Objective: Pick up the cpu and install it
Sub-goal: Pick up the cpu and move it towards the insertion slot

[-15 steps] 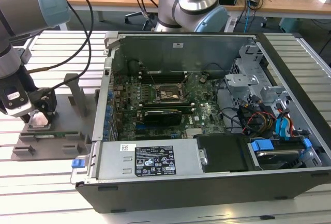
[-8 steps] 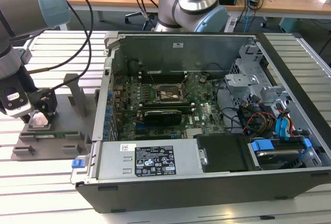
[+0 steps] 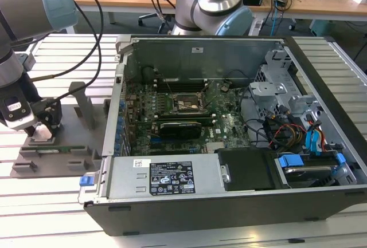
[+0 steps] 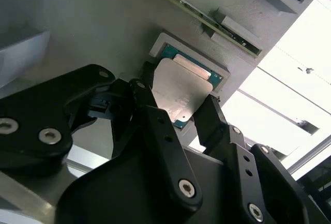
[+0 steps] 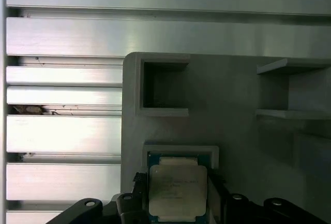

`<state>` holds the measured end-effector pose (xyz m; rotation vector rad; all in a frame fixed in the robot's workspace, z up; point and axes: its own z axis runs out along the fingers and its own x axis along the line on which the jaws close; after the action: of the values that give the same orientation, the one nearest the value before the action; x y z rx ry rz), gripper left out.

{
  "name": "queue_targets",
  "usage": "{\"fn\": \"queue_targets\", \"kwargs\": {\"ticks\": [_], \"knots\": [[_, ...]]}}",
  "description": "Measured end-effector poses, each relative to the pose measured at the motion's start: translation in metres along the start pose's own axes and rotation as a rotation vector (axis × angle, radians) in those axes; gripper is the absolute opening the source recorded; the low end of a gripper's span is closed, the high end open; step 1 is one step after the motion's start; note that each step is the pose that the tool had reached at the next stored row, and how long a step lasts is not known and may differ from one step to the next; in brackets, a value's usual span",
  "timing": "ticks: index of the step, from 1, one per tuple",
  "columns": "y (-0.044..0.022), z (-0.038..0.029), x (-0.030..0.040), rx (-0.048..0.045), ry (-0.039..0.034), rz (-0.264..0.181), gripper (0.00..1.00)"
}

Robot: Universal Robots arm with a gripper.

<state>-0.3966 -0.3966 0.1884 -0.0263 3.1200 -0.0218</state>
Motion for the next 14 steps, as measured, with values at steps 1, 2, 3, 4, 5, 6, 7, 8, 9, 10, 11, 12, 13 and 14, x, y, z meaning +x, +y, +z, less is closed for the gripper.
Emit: {"fn": "queue_targets", "kwargs": {"ticks": [1, 2, 3, 4, 5, 6, 7, 8, 9, 10, 11, 12, 13, 14], "knots": [[0.0000, 0.0002, 0.0000, -0.0001, -0.0002, 0.000, 0.56], [0.0000, 0.0002, 0.0000, -0.0002, -0.0003, 0.001, 0.56], [0.0000, 0.0002, 0.0000, -0.0001, -0.0003, 0.001, 0.56], [0.0001, 0.0002, 0.0000, -0.0002, -0.0004, 0.001, 0.56], [0.0001, 0.0002, 0.0000, -0.0001, -0.0004, 0.001, 0.56], [0.0001, 0.0002, 0.0000, -0.0002, -0.0003, 0.001, 0.56], [0.0001, 0.0002, 0.0000, -0.0002, -0.0003, 0.002, 0.56], [0.0001, 0.0003, 0.0001, -0.0005, -0.0002, 0.002, 0.57], [0.0002, 0.0009, -0.0001, -0.0010, -0.0017, 0.002, 0.57], [0.0001, 0.0004, 0.0000, -0.0004, -0.0007, 0.003, 0.63], [0.0001, 0.0002, 0.0000, -0.0002, -0.0004, 0.003, 0.63], [0.0001, 0.0002, 0.0000, -0.0001, -0.0003, 0.003, 0.63], [0.0000, 0.0007, -0.0007, -0.0001, -0.0002, 0.003, 0.63], [0.0000, 0.0011, -0.0011, 0.0000, 0.0001, 0.003, 0.63]]}}
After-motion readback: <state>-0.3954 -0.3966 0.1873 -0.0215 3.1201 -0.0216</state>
